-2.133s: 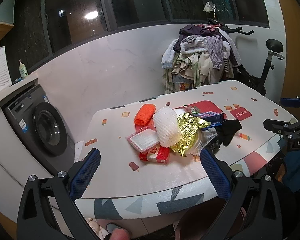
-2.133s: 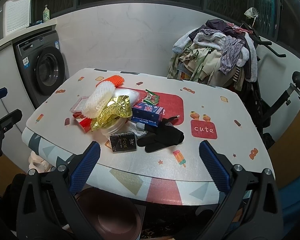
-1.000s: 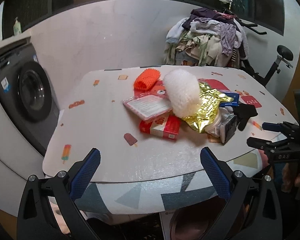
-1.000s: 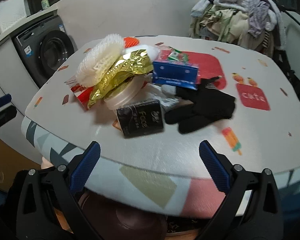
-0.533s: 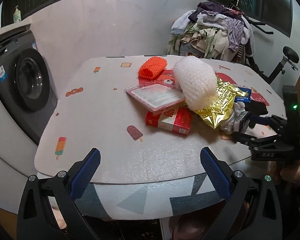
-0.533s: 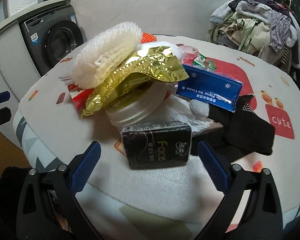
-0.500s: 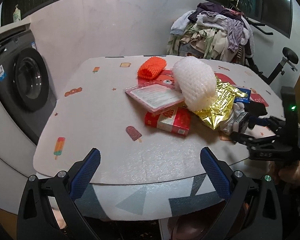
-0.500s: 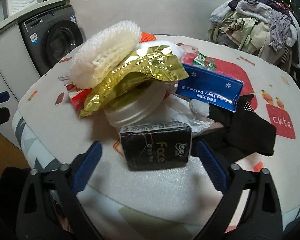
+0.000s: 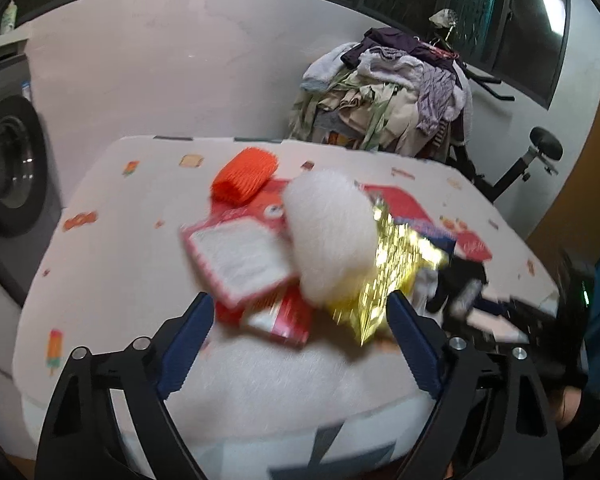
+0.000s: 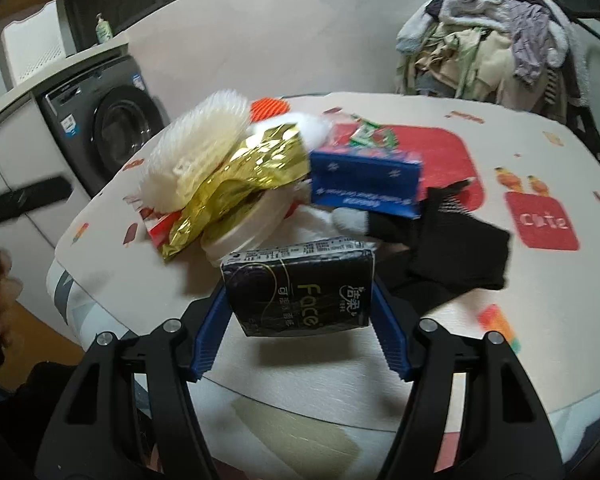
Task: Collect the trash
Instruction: 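Grasp the black Face tissue pack with the right tool while the left tool reaches toward the white foam net, then grasp the white foam net with the left tool while the right tool lifts the tissue pack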
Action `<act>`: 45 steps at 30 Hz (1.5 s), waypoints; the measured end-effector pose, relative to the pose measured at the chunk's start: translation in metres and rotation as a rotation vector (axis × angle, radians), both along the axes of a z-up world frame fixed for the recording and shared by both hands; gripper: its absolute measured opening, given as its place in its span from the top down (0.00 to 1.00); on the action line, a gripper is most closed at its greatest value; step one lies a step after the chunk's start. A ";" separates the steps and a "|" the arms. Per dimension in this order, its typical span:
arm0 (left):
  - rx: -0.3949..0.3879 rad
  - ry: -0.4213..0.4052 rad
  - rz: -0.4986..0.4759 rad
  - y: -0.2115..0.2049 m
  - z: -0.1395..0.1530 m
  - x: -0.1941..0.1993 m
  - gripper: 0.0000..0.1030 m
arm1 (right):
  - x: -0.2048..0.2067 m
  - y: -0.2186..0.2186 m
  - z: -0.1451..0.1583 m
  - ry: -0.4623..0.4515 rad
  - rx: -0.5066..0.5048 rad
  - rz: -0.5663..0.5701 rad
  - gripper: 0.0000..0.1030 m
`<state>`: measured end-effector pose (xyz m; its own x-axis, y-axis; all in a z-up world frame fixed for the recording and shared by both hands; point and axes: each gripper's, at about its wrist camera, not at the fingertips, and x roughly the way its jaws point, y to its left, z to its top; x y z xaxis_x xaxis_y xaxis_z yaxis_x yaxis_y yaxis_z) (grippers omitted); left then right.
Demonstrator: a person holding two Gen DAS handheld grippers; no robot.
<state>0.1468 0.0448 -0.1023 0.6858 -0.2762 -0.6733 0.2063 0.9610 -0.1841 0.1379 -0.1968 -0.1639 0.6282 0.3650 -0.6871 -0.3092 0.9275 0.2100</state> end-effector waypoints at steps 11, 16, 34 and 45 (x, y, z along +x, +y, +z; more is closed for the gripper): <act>-0.208 0.188 0.012 -0.023 -0.021 0.115 0.21 | -0.013 -0.036 0.008 -0.009 -0.007 -0.074 0.36; -0.197 0.188 -0.032 -0.032 -0.018 0.111 0.69 | -0.021 -0.041 0.012 -0.016 -0.023 -0.094 0.36; -0.041 -0.025 -0.186 -0.040 0.044 -0.012 0.70 | -0.060 -0.032 0.042 -0.079 -0.006 -0.093 0.36; -0.036 0.023 -0.264 -0.041 0.002 -0.106 0.70 | -0.103 -0.024 0.037 -0.078 -0.017 -0.053 0.36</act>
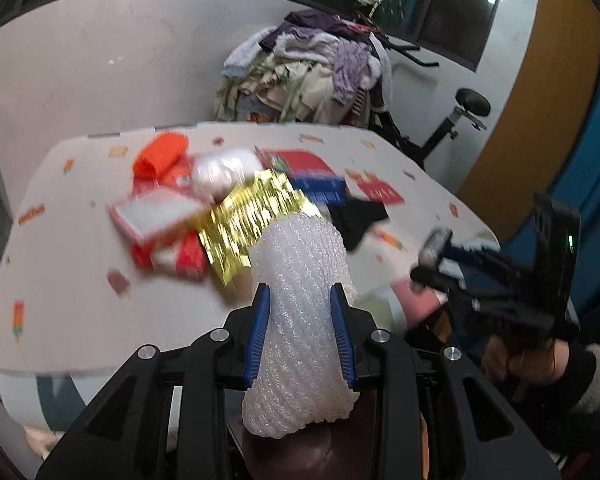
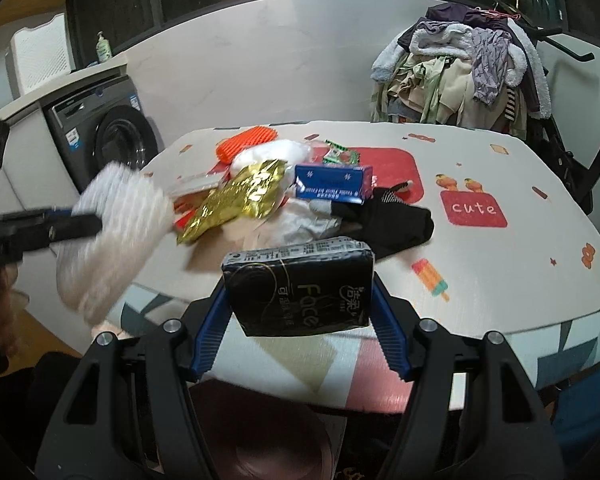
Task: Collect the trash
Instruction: 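Grasp the white foam net with the left tool while the right tool lifts the tissue pack, then drop the foam net into the brown bin with the left tool while the right tool holds the pack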
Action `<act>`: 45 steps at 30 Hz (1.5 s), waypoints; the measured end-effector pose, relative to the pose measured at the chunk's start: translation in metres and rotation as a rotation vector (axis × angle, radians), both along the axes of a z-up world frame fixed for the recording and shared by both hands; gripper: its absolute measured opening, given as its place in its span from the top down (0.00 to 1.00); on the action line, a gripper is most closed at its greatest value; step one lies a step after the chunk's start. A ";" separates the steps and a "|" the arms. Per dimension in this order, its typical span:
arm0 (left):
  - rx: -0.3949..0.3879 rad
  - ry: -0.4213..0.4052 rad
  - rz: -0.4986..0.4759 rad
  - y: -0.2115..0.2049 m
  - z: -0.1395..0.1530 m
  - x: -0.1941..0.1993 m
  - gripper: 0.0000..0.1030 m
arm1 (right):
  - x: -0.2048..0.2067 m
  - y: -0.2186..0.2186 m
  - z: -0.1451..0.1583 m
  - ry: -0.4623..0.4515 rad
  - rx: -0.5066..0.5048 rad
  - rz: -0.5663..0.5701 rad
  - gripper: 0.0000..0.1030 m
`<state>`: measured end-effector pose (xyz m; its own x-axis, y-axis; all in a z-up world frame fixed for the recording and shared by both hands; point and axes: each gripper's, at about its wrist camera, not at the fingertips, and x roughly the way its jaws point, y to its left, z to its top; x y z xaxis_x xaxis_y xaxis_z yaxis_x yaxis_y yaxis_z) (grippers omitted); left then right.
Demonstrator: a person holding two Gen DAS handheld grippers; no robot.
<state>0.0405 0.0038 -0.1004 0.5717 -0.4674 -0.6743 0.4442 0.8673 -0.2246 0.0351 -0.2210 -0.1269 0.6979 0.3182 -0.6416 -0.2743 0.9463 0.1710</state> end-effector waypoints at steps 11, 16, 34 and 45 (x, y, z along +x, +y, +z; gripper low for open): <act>0.089 0.108 -0.134 -0.019 -0.066 -0.052 0.69 | -0.033 -0.009 -0.029 0.062 -0.035 0.008 0.36; 0.126 0.166 -0.173 -0.032 -0.101 -0.055 0.68 | -0.037 -0.010 -0.037 0.081 -0.036 0.015 0.36; 0.139 -0.015 -0.002 0.003 -0.083 -0.071 0.07 | -0.050 0.043 -0.097 0.238 -0.043 0.196 0.36; 0.133 -0.008 0.097 0.021 -0.086 -0.071 0.06 | -0.043 0.062 -0.125 0.346 -0.100 0.254 0.36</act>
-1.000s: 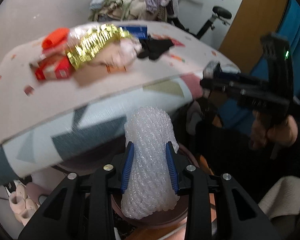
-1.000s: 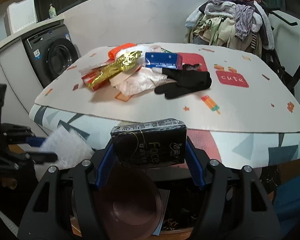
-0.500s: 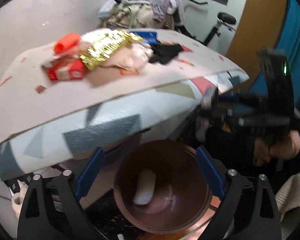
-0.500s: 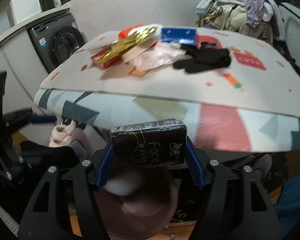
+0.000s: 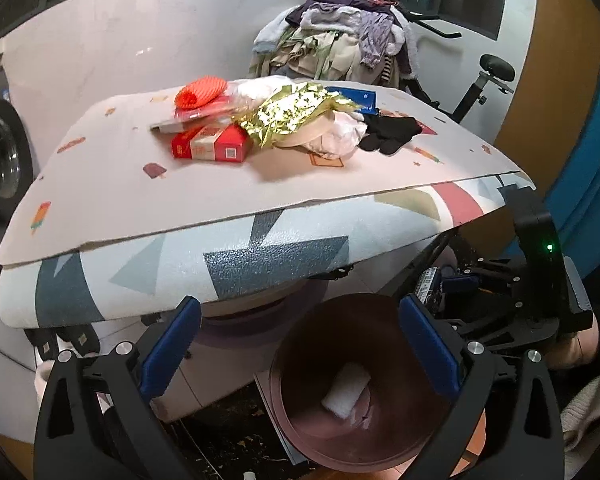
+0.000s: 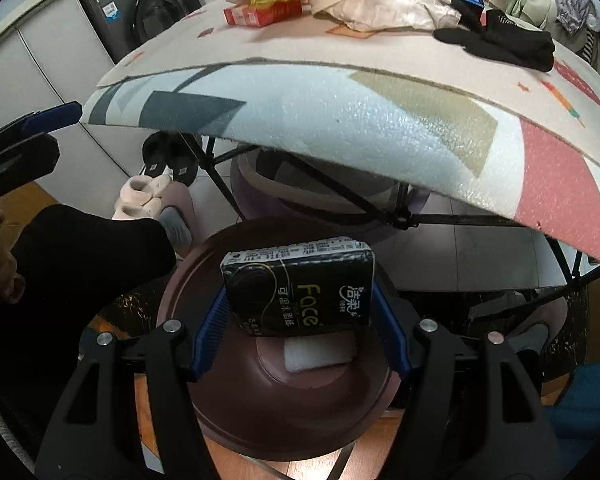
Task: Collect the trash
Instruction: 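Drop the foam net into the brown bin with the left tool while the right tool holds the pack, then lower the tissue pack into the brown bin and open the right tool, then raise both tools back over the table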
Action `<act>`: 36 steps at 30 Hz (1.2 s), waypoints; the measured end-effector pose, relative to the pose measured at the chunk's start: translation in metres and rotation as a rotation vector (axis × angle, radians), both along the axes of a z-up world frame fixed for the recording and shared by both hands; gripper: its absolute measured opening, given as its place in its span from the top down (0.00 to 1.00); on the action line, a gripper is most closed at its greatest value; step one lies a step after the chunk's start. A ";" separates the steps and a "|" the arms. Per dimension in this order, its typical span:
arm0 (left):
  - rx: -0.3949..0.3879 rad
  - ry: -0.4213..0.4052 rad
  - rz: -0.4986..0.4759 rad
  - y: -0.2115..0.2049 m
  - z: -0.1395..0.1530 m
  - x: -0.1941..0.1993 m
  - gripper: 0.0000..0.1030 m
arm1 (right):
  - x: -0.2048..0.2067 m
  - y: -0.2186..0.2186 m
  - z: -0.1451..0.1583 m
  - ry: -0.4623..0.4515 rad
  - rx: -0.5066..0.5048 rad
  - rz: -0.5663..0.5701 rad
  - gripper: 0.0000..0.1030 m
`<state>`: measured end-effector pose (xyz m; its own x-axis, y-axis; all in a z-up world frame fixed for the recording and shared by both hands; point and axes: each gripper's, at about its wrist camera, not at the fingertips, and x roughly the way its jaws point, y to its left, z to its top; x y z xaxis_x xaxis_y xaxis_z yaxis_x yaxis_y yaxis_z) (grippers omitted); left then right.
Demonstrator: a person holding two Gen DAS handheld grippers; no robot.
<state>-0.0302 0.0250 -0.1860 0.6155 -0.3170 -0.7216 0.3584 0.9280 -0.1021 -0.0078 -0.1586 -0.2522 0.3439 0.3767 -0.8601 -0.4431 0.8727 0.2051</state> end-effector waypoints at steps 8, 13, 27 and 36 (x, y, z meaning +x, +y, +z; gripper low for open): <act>-0.019 0.027 0.034 0.007 -0.006 0.005 0.06 | 0.004 -0.005 -0.005 0.014 0.009 -0.021 0.35; -0.010 0.035 0.039 0.006 -0.008 0.007 0.06 | 0.004 -0.006 -0.005 0.016 0.013 -0.024 0.35; -0.005 0.037 0.047 0.006 -0.008 0.008 0.06 | 0.006 -0.013 0.000 0.001 0.017 -0.062 0.06; -0.005 0.040 0.050 0.007 -0.009 0.009 0.06 | 0.006 -0.017 0.002 -0.013 0.017 -0.082 0.06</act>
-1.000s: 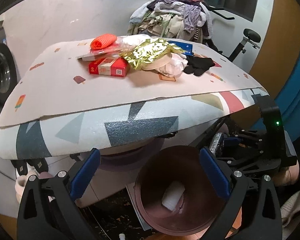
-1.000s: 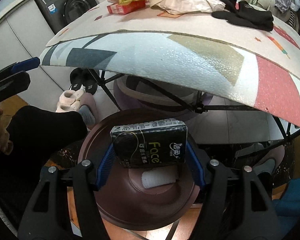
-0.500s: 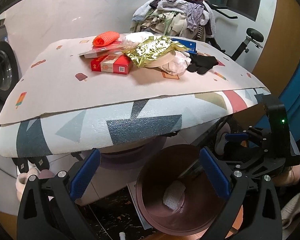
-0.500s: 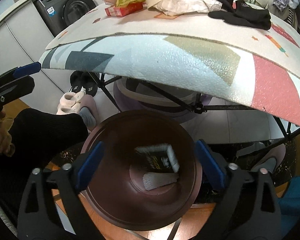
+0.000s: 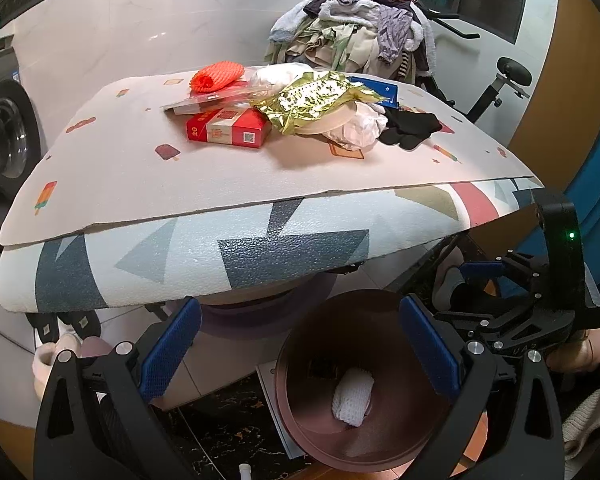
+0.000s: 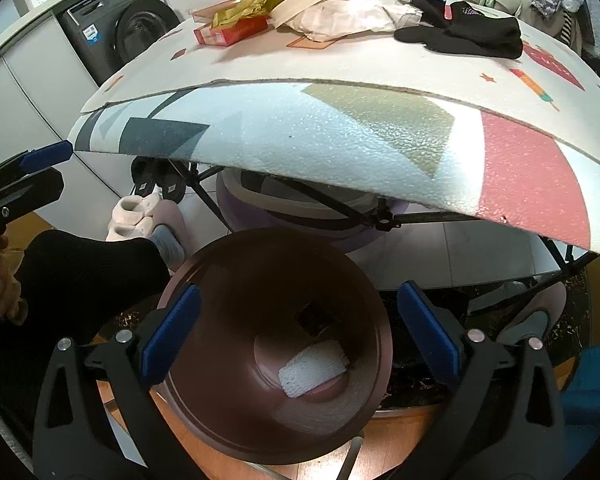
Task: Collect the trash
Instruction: 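Raise both tools back over the table, then grasp the gold foil wrapper with the right tool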
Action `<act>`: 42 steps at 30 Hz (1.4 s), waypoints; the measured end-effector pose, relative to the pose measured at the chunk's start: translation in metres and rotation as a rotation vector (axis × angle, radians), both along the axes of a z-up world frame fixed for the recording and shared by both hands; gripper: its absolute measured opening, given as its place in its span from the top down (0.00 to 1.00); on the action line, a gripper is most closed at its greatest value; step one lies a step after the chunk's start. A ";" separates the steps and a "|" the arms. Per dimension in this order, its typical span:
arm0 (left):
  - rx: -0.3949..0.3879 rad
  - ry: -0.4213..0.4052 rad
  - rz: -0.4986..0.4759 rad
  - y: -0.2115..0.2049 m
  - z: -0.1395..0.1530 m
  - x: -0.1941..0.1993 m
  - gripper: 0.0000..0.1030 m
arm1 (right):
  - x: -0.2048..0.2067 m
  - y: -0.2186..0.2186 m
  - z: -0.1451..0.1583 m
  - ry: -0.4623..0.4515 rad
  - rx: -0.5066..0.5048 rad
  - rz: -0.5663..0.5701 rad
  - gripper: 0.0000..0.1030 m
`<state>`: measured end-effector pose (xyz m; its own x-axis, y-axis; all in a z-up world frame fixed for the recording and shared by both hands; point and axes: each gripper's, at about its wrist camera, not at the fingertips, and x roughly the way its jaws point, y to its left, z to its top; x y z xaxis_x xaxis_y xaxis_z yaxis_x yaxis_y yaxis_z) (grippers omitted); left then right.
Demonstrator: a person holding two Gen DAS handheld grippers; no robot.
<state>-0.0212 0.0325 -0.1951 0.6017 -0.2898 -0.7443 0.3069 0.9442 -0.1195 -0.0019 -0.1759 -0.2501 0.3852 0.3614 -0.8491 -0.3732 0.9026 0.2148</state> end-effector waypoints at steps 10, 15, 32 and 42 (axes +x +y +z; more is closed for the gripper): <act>-0.011 -0.006 -0.014 0.000 0.002 0.000 0.06 | 0.000 -0.007 0.009 -0.047 -0.005 -0.044 0.06; -0.027 -0.049 -0.036 -0.001 0.012 0.000 0.06 | 0.001 -0.015 0.024 -0.109 0.010 -0.070 0.06; 0.080 -0.171 0.074 0.017 0.050 0.032 0.06 | 0.036 -0.052 0.066 -0.167 -0.009 -0.215 0.05; 0.060 -0.137 0.122 0.043 0.065 0.060 0.06 | 0.086 -0.016 0.097 -0.148 0.253 -0.159 0.07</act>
